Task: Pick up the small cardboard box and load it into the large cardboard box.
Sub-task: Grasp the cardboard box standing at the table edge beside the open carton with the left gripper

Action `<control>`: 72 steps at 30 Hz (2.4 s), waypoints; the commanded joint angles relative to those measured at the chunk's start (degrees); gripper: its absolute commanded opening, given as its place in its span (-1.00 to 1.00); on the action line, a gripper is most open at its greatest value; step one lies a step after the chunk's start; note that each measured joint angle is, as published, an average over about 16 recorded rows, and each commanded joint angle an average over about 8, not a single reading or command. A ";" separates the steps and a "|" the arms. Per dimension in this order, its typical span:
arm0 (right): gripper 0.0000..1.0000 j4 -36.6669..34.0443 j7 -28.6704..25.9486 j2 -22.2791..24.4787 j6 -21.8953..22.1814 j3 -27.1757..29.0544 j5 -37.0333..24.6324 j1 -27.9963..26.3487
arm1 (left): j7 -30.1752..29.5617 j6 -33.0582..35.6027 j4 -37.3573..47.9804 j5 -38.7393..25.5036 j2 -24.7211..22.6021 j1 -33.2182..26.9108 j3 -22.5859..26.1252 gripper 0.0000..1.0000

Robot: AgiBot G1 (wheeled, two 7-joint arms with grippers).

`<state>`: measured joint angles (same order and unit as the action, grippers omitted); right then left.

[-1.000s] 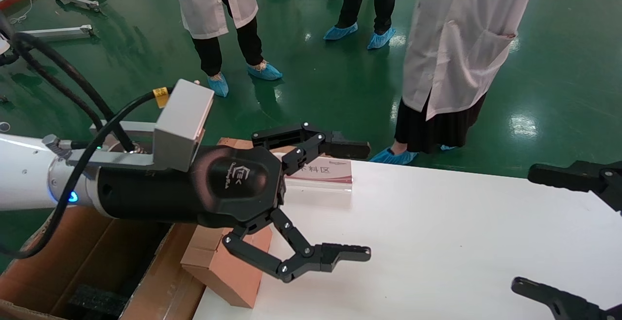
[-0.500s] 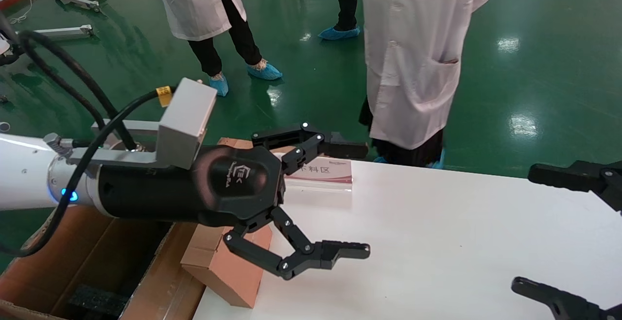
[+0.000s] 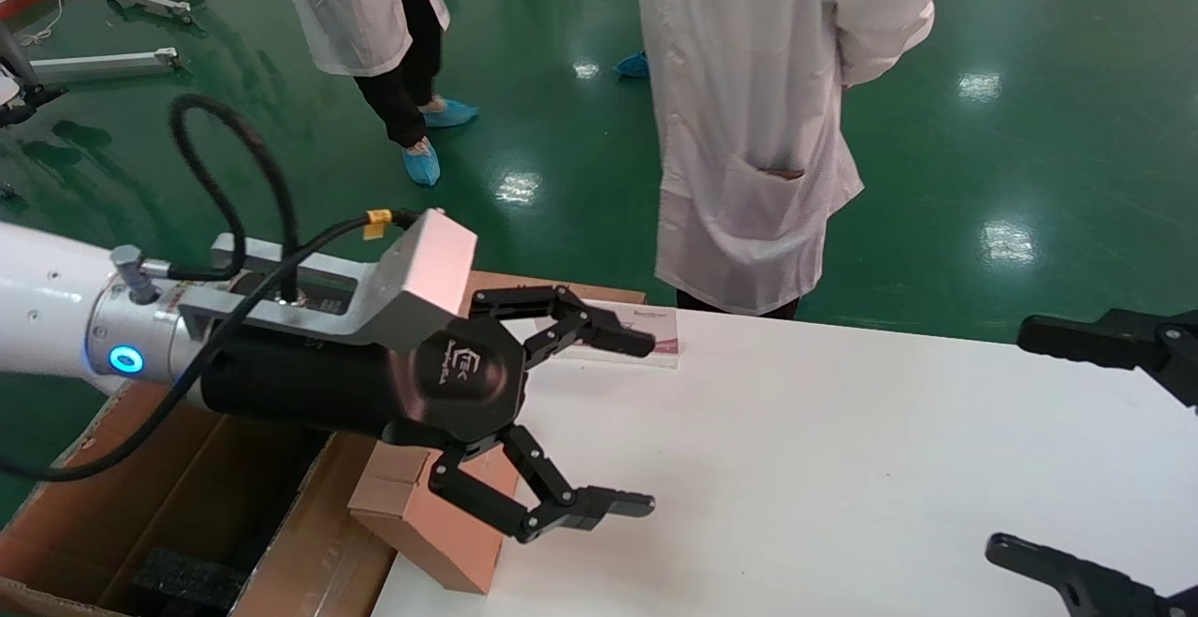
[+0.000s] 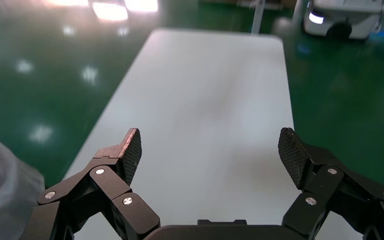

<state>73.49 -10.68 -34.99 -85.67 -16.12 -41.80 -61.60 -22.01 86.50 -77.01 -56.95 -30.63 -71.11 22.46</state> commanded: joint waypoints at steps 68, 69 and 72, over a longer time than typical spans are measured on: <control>1.00 0.00 0.14 0.12 0.12 -0.28 0.19 -0.06 | -51.59 3.43 -0.69 -24.78 -6.82 -53.35 64.37 1.00; 1.00 0.00 0.14 0.12 0.12 -0.29 0.20 -0.06 | -51.97 3.40 -0.69 -24.69 -6.94 -53.79 65.19 1.00; 1.00 0.00 0.15 0.12 0.13 -0.30 0.20 -0.06 | -53.01 3.26 -0.69 -24.38 -7.31 -54.97 67.50 1.00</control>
<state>73.49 -10.53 -34.87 -85.54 -16.42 -41.59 -61.67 -74.93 89.75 -77.70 -81.31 -37.93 -125.89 89.80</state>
